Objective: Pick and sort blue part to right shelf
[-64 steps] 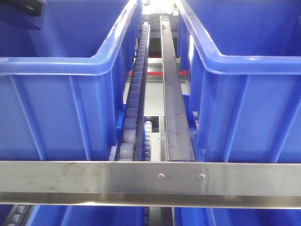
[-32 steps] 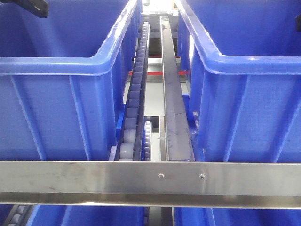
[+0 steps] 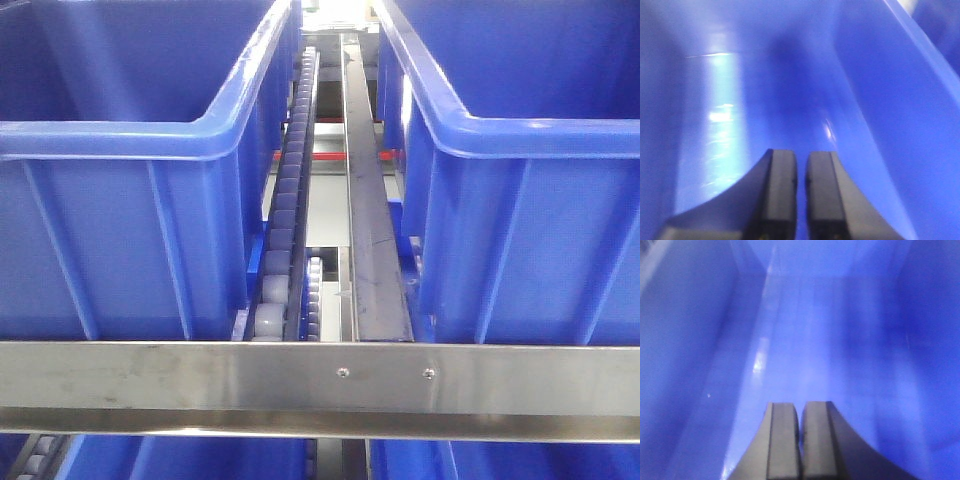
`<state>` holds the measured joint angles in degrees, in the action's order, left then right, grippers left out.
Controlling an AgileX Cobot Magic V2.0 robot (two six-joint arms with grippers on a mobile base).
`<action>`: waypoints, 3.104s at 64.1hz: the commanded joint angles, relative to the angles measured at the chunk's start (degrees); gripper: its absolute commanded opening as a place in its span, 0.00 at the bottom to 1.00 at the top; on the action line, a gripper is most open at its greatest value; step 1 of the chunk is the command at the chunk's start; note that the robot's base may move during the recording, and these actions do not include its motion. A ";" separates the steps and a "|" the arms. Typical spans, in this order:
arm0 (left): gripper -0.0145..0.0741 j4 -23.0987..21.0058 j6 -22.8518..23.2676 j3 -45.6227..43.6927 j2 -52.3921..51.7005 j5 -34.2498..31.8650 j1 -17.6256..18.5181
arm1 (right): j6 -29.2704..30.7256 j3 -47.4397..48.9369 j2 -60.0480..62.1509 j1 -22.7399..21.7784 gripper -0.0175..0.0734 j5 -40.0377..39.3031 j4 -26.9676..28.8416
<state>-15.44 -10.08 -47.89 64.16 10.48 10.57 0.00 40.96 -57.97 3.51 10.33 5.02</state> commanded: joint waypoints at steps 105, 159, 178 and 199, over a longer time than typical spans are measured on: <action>0.30 -1.31 0.02 30.28 -49.09 -11.29 -9.17 | 0.00 -23.86 44.09 -3.62 0.25 -9.16 -0.70; 0.30 -1.31 0.02 31.00 -48.86 -11.08 -9.17 | 0.00 -41.52 58.98 -3.62 0.25 -19.10 -3.86; 0.30 -1.31 0.02 31.54 -48.86 -11.08 -9.17 | 0.00 -41.52 58.98 -3.62 0.25 -18.69 -3.86; 0.30 -1.31 0.02 31.54 -48.86 -11.08 -9.17 | 0.00 -41.52 58.98 -3.62 0.25 -18.69 -3.86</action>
<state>-16.30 -10.08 -14.74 14.55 3.94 1.37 0.00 -1.66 0.52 0.12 -3.27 1.62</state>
